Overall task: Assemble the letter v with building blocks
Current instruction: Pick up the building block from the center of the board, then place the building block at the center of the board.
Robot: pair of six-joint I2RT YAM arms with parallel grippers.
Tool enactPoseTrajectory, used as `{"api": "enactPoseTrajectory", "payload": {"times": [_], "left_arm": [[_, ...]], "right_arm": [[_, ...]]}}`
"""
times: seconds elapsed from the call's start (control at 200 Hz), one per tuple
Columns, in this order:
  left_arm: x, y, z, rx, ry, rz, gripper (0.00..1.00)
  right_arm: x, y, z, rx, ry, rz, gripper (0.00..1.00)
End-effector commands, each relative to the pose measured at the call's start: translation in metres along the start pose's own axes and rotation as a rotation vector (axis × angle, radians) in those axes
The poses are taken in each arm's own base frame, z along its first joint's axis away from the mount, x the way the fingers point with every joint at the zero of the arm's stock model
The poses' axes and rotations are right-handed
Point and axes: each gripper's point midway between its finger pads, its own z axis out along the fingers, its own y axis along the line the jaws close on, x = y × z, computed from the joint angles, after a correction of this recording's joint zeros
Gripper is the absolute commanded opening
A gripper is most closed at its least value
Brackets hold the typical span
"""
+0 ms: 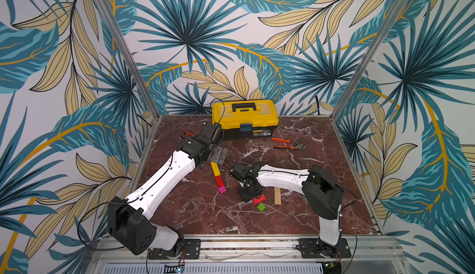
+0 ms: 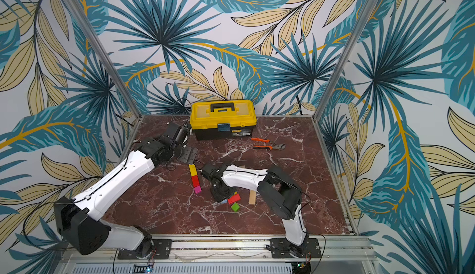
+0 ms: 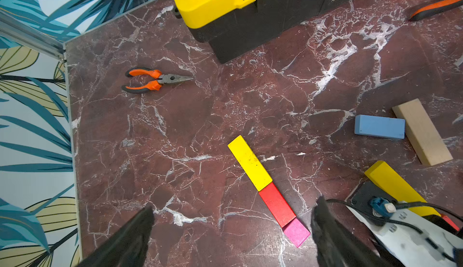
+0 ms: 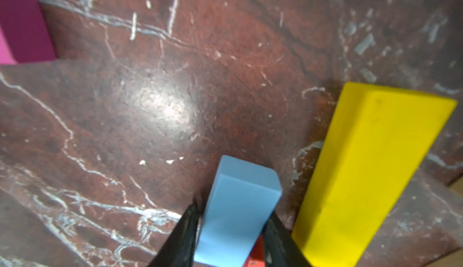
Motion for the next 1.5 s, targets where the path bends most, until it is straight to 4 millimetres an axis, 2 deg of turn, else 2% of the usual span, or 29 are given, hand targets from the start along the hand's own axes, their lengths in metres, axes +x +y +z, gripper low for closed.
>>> {"api": "enactPoseTrajectory", "payload": {"times": [0.0, 0.14, 0.331, 0.646, 1.067, 1.207, 1.312, 1.493], "left_arm": [[0.000, 0.009, 0.001, -0.012, -0.008, -0.033, 0.99], [0.002, 0.033, 0.005, -0.059, 0.002, -0.130, 0.99], [0.007, 0.053, 0.011, -0.092, 0.022, -0.198, 0.99], [0.011, 0.056, 0.017, -0.099, 0.037, -0.210, 0.99], [0.011, 0.061, 0.022, -0.097, 0.041, -0.228, 0.99], [0.011, 0.061, 0.022, -0.095, 0.043, -0.227, 0.99], [0.011, 0.061, 0.024, -0.093, 0.045, -0.224, 0.99], [0.012, 0.060, 0.026, -0.093, 0.052, -0.225, 0.99]], "right_arm": [[-0.004, 0.000, 0.000, 0.003, -0.006, -0.001, 0.38], [-0.005, 0.001, -0.001, -0.014, -0.008, -0.001, 0.29], [-0.012, 0.005, -0.006, -0.036, -0.025, 0.012, 0.27], [-0.041, 0.019, -0.012, -0.074, -0.047, 0.034, 0.27], [-0.070, 0.014, 0.000, -0.098, -0.048, 0.137, 0.27], [-0.073, 0.012, 0.006, -0.092, -0.032, 0.148, 0.29], [-0.072, 0.010, 0.010, -0.084, -0.022, 0.157, 0.35], [-0.073, 0.010, 0.005, -0.093, -0.037, 0.164, 0.46]]}}
